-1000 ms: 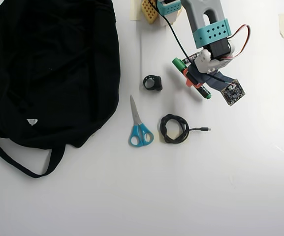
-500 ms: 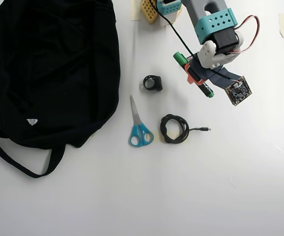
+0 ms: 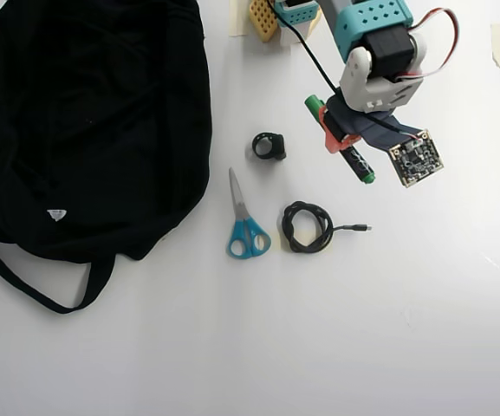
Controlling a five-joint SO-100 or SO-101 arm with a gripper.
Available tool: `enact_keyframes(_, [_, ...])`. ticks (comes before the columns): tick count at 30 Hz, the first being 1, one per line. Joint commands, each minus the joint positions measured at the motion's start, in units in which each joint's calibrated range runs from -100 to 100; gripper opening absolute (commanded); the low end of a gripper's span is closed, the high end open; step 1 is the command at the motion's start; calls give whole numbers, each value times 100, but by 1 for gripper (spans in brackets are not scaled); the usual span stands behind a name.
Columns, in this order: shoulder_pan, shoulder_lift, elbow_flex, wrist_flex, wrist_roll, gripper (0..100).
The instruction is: Put the green marker into the black bag
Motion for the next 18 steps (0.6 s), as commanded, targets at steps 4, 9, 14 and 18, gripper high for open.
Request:
enact_keyframes(4, [185, -909, -237, 497, -223, 2])
enact_keyframes(9, [431, -1075, -219, 618, -307, 2])
enact_keyframes(14, [865, -1208, -219, 618, -601, 2])
enact_keyframes(18, [1060, -1224, -255, 627, -779, 2])
